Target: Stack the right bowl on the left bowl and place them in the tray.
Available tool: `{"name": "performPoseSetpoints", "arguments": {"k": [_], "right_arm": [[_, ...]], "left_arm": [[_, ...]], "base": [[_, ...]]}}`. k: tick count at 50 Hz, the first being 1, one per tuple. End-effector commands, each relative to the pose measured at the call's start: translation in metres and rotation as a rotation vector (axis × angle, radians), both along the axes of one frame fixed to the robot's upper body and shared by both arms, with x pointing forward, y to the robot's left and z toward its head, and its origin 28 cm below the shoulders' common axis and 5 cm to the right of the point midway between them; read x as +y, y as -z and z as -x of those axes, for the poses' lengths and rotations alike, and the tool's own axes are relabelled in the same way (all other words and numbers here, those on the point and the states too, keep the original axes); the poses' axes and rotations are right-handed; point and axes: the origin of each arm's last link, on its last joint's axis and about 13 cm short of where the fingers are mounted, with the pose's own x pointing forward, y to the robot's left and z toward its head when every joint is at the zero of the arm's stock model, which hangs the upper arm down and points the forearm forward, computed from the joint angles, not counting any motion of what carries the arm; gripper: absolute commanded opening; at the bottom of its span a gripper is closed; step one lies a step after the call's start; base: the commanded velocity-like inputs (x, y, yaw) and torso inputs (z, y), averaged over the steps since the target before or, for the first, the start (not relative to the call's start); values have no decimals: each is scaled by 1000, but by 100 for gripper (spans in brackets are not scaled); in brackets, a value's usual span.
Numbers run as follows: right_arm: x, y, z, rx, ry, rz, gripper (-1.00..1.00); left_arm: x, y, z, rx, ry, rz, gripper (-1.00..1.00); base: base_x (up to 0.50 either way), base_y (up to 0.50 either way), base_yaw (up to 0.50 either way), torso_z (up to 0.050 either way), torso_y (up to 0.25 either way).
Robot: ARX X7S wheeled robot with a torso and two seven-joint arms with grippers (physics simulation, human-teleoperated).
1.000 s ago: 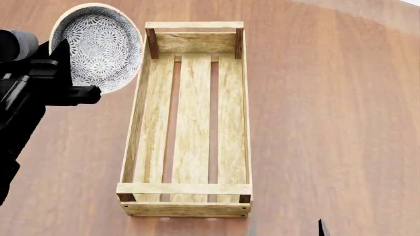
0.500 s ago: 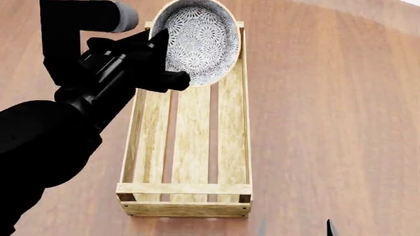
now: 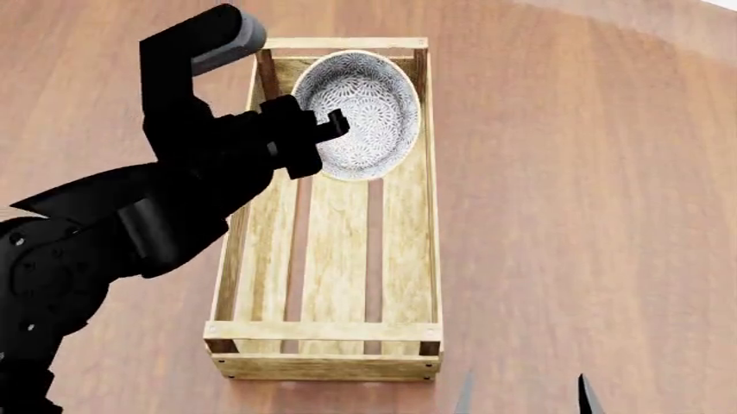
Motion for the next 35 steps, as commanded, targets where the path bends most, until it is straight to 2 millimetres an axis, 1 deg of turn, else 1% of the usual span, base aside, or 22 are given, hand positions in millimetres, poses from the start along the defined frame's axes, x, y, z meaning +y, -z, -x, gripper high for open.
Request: {"name": "performPoseSetpoints", "arguments": {"k": [1, 10, 12, 19, 26, 35], "right_arm": [[1, -2, 0, -21, -9, 13, 100], [1, -2, 1, -22, -7, 9, 100], [1, -2, 2, -22, -8, 10, 100], [1, -2, 3, -23, -9, 11, 100], [1, -1, 4, -23, -8, 10, 100], [1, -2, 5, -22, -7, 5, 100]], "left_arm": [[-7, -1, -8, 100, -13, 135, -100], [-11, 3, -5, 129, 19, 159, -100], [-11, 6, -5, 146, 14, 162, -100], [-11, 8, -5, 166, 8, 169, -100], [-12, 17, -7, 203, -13, 156, -100], [-16, 28, -5, 227, -1, 126, -100]], "base": [[0, 0, 0, 0, 0], [0, 0, 0, 0, 1], [0, 0, 0, 0, 0], [0, 0, 0, 1, 0], [0, 0, 0, 0, 1], [0, 0, 0, 0, 1]]}}
